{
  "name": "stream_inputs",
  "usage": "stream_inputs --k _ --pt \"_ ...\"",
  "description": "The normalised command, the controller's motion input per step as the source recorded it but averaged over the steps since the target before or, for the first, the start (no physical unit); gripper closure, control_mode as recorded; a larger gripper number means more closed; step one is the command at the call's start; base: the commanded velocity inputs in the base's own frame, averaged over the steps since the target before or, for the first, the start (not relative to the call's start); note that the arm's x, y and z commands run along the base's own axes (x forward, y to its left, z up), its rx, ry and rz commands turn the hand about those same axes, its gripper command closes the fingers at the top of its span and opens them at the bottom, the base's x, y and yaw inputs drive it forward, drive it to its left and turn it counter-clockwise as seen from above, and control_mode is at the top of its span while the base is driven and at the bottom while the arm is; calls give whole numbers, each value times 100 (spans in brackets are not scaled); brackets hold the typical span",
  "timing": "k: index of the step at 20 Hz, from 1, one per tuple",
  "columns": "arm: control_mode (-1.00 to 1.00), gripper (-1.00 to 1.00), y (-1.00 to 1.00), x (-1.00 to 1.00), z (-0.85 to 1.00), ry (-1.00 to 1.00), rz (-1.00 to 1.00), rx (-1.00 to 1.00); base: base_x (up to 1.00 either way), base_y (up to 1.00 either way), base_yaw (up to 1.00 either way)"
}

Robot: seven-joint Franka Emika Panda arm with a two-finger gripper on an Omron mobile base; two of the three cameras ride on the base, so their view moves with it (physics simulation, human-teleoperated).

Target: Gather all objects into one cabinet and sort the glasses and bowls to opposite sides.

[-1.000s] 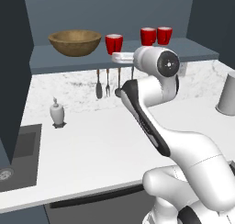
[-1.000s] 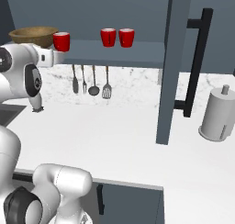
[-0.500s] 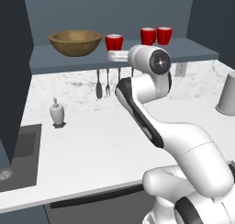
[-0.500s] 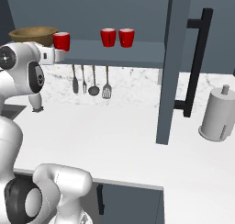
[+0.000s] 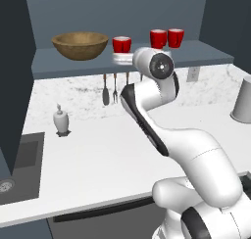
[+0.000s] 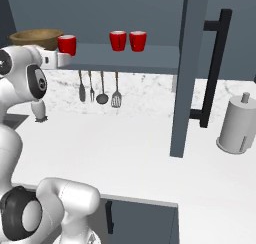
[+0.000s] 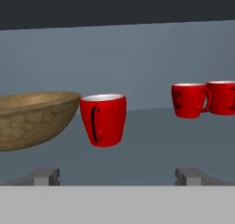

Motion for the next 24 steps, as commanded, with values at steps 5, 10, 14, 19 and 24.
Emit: stream_inputs --k 5,10,14,19,24 --pt "-100 -100 17 6 13 0 -6 -5 0 0 0" --pt "-100 -100 6 23 2 0 -1 -2 0 0 0" --pt "-100 -100 1 36 0 0 0 0 0 0 0" --pt "-100 -100 7 24 5 0 0 0 0 0 0" --pt "-100 -100 11 11 1 0 0 0 0 0 0"
